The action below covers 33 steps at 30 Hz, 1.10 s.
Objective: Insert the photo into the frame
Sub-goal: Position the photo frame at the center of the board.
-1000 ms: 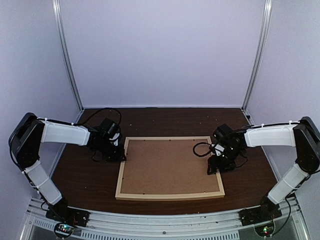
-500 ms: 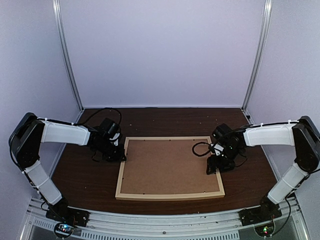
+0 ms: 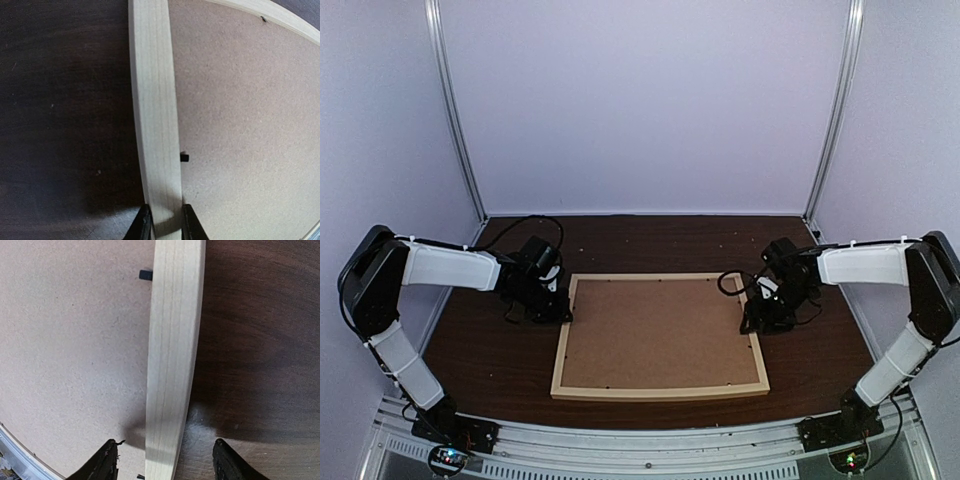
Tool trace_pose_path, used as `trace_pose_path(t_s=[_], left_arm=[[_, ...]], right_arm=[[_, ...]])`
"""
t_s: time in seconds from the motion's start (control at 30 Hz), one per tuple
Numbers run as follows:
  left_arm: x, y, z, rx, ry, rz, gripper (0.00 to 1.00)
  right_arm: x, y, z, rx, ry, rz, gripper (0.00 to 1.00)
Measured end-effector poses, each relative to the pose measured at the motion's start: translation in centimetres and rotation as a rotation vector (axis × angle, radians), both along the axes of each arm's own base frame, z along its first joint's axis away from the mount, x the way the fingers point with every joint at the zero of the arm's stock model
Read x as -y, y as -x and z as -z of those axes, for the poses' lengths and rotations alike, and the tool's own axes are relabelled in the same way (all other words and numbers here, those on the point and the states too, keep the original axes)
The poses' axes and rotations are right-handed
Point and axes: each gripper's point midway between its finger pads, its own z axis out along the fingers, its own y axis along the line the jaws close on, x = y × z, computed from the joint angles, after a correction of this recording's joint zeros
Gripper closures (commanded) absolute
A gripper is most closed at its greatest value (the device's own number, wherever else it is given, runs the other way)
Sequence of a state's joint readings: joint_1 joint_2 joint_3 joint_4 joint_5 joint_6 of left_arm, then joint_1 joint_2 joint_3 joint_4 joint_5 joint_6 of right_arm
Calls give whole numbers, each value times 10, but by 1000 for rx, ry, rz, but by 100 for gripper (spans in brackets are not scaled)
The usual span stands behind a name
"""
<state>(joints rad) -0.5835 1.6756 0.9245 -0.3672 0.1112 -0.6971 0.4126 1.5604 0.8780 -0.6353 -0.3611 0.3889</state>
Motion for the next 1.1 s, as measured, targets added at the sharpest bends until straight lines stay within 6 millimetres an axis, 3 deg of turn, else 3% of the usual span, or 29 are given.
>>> trace_pose_path(t_s=[0.37,0.67,1.1], left_arm=[[0,0,0,3,-4,0,88],[0,0,0,6,-10,3,80],[-5,-1,-3,32,-81,55,36]], right_arm=[[-9,-7,9,-16,-82,-9,60],[-4,-7,8,-20,-101,5,71],[-1,-12,7,-32,-72,13,80]])
